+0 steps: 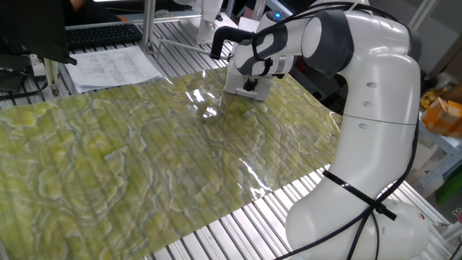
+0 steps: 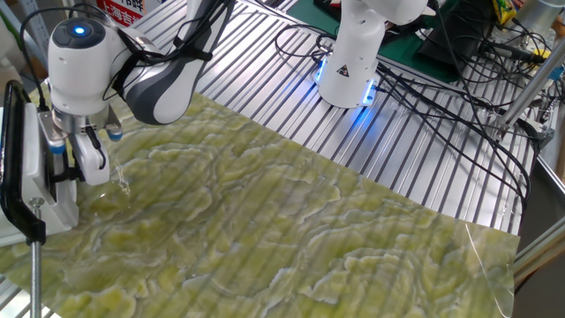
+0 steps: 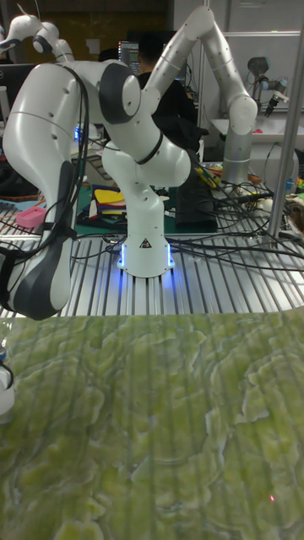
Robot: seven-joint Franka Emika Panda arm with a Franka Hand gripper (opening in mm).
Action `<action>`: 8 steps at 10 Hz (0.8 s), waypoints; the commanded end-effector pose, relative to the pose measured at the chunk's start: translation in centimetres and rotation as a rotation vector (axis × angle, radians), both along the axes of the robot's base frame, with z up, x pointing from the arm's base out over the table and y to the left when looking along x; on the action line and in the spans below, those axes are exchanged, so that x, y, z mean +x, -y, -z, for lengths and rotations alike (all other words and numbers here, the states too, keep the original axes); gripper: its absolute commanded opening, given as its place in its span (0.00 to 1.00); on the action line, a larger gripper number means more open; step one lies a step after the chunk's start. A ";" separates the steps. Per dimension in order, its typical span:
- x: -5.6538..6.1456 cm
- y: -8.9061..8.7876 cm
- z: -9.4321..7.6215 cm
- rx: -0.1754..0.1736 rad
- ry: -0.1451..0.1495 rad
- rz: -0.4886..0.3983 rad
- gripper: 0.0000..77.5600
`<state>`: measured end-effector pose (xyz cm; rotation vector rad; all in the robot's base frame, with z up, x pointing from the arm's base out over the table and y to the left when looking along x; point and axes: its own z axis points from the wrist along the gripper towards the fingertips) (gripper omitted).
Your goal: Grasp the handle and close the drawer
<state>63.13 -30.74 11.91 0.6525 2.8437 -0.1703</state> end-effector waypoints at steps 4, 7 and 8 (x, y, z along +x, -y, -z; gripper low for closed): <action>1.6 0.2 -1.6 -0.017 0.008 -0.001 0.01; 1.5 0.4 -1.7 0.016 0.002 0.086 0.01; 1.5 0.5 -1.7 0.017 0.004 0.093 0.01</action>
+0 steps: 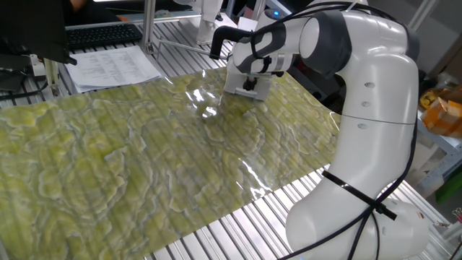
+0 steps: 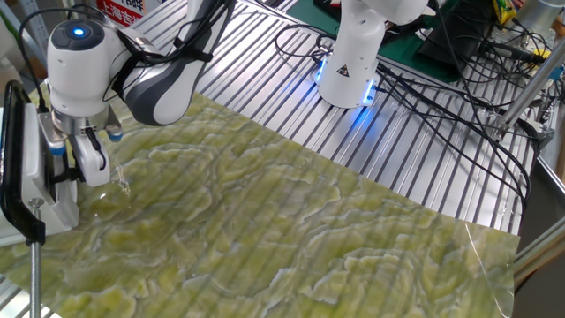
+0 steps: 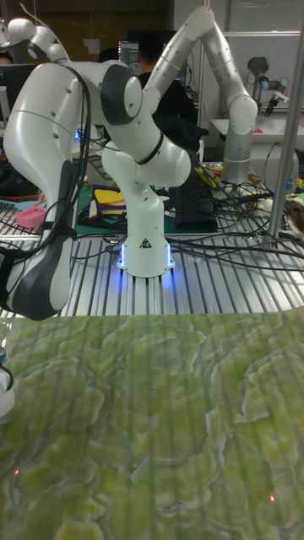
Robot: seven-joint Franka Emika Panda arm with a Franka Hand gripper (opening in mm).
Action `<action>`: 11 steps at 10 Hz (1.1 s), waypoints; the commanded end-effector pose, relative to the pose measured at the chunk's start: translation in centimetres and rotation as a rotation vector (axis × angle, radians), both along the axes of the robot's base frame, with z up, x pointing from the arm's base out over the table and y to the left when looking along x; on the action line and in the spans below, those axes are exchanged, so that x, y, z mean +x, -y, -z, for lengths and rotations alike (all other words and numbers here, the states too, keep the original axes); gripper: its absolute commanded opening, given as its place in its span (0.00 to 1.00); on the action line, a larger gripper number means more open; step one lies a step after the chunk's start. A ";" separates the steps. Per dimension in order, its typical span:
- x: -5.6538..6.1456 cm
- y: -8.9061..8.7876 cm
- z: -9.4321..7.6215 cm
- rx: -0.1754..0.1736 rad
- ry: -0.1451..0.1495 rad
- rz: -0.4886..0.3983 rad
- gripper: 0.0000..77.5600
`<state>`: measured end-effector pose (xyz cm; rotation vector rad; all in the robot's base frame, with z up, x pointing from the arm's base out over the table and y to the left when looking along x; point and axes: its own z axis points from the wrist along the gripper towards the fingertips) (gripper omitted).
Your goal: Grasp the handle and close the drawer
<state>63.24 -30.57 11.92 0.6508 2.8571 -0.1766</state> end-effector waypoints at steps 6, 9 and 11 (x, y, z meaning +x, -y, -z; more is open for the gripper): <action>0.9 1.5 -1.6 0.028 0.036 0.221 0.01; 0.9 1.5 -1.5 0.028 0.038 0.237 0.01; 0.9 1.5 -1.5 0.030 0.038 0.243 0.01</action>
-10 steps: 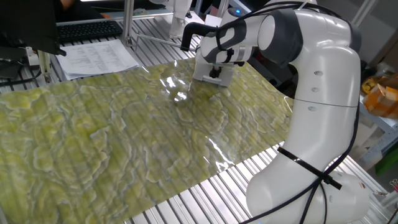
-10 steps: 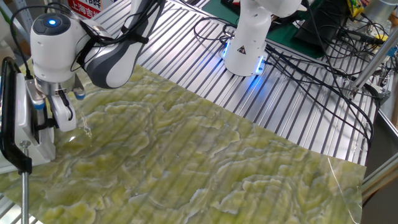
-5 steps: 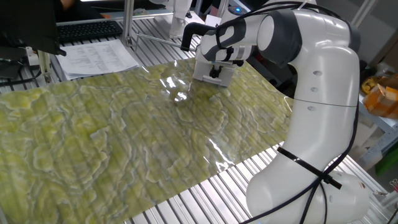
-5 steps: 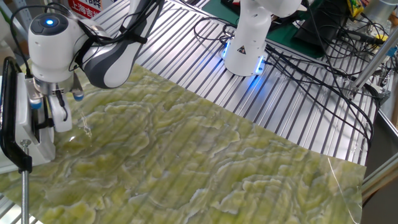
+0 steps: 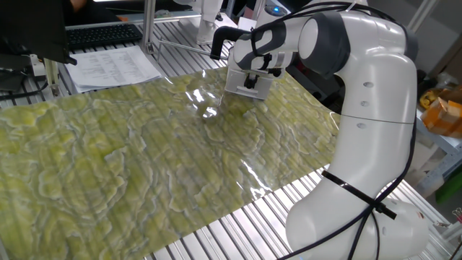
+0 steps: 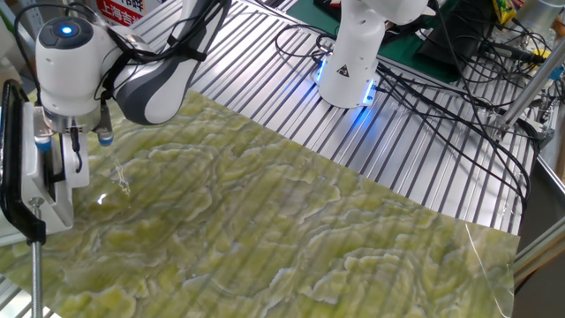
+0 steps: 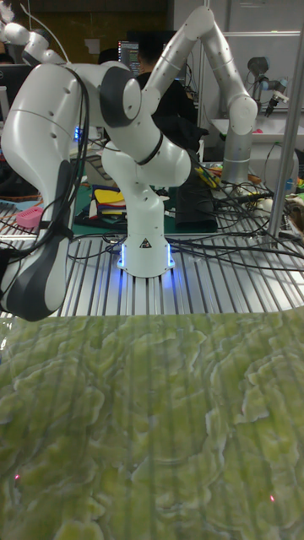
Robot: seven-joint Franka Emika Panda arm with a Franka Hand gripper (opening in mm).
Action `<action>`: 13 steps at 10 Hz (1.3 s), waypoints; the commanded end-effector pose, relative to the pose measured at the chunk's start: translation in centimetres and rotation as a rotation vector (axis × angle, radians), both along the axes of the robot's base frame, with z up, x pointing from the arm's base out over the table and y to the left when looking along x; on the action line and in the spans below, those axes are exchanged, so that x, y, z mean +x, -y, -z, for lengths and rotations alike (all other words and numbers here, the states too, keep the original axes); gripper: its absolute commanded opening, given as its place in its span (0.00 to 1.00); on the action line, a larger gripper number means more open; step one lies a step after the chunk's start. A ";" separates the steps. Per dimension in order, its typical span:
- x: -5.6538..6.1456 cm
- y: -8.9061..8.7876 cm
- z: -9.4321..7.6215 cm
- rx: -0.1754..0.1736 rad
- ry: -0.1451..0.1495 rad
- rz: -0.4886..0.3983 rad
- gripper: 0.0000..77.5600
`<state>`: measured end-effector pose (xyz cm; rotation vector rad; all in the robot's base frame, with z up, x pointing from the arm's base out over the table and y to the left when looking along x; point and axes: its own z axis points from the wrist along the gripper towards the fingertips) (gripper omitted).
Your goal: Grasp the handle and close the drawer
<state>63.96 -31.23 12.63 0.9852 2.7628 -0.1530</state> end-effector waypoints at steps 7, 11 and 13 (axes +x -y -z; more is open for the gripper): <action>0.2 0.8 -0.8 -0.058 0.056 0.051 0.01; 0.2 0.8 -0.8 -0.121 0.142 0.103 0.01; 0.2 0.8 -0.8 -0.134 0.170 0.129 0.01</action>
